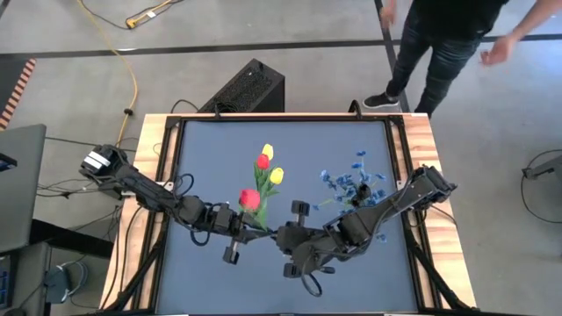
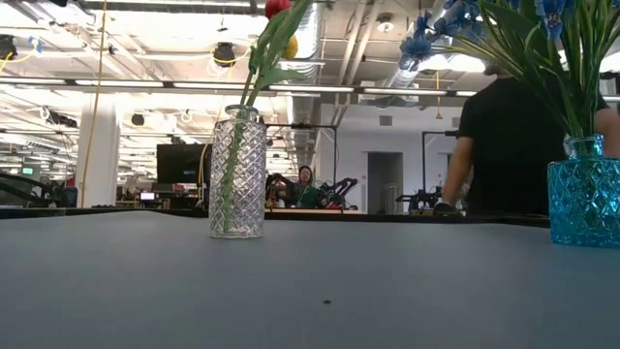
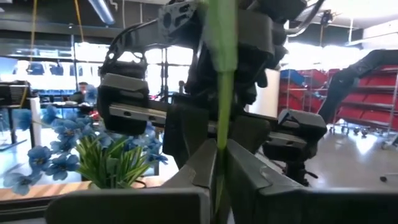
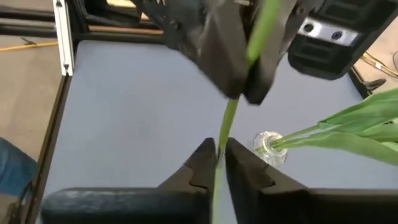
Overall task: Sort flowers into vase by color
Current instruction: Put the red flower into the transparent vase
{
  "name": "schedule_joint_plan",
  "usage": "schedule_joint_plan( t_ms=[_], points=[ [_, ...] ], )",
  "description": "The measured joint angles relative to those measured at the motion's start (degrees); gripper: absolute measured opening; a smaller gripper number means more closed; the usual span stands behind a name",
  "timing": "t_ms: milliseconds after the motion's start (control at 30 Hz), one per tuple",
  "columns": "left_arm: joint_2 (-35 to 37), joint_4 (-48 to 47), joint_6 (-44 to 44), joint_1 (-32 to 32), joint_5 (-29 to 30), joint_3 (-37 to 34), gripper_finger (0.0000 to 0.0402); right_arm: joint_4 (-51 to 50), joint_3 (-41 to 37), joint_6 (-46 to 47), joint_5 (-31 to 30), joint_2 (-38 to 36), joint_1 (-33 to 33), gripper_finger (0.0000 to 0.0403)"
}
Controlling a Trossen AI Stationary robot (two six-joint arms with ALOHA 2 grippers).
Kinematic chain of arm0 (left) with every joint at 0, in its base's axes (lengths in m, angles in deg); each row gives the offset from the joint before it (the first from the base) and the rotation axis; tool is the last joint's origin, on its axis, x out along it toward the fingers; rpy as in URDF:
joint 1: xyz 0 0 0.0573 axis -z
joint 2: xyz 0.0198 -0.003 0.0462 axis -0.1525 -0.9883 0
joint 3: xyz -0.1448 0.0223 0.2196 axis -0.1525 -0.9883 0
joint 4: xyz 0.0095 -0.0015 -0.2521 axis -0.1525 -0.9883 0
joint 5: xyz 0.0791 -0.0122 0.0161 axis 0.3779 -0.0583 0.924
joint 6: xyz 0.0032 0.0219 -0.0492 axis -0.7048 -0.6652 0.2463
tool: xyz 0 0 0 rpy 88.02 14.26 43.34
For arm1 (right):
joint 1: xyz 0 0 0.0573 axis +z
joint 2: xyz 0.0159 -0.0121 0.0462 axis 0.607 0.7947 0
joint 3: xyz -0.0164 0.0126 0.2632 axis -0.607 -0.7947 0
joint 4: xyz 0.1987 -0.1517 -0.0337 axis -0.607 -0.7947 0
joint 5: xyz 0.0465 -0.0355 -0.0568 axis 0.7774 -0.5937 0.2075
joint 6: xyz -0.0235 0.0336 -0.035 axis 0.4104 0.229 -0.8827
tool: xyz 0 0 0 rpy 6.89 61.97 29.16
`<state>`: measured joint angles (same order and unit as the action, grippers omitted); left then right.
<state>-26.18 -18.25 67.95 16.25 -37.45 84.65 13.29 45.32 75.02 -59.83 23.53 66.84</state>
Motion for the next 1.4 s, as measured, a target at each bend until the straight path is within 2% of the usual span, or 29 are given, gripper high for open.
schedule_joint_plan(
  t_ms=[233,367,533,667,733,933,1100,1200,1333,1400],
  points=[
    [0.6,-0.3,0.1,0.0,0.9,0.0,0.0002,-0.3,0.0,1.8,0.1,0.0,0.0,0.0125],
    [4.2,-4.5,0.0,0.0,2.0,0.0,0.0001,-1.1,0.0,1.6,0.0,0.0,0.2,0.0169],
    [12.6,-18.1,0.6,0.4,5.3,0.0,0.0,-8.9,0.0,8.0,2.7,-0.3,1.8,0.0207],
    [18.8,-33.1,2.7,1.3,11.2,0.0,0.0,-14.9,-0.6,16.1,3.0,0.0,3.7,0.0213],
    [21.1,-36.3,3.8,1.3,14.6,-0.5,0.0,-15.1,-2.2,17.7,2.7,0.0,4.5,0.0213],
    [23.5,-34.5,3.0,0.4,19.4,-3.3,0.0,-13.9,-5.7,17.7,-0.2,0.0,5.8,0.0204],
    [22.9,-31.0,3.2,-3.0,19.9,-6.4,0.0,-14.0,-5.8,19.2,-0.3,0.0,5.7,0.0197],
    [22.7,-28.7,3.3,-5.3,19.1,-8.1,0.0,-13.9,-5.8,19.2,-0.3,0.0,5.6,0.0196],
    [22.7,-25.5,8.2,-7.9,13.6,-10.2,0.0,-13.9,-5.8,19.3,-0.3,0.0,5.6,0.0196],
    [22.8,-25.3,9.7,-8.3,12.9,-10.5,0.0,-14.0,-5.8,19.4,-0.3,0.0,5.7,0.0196]
  ],
)
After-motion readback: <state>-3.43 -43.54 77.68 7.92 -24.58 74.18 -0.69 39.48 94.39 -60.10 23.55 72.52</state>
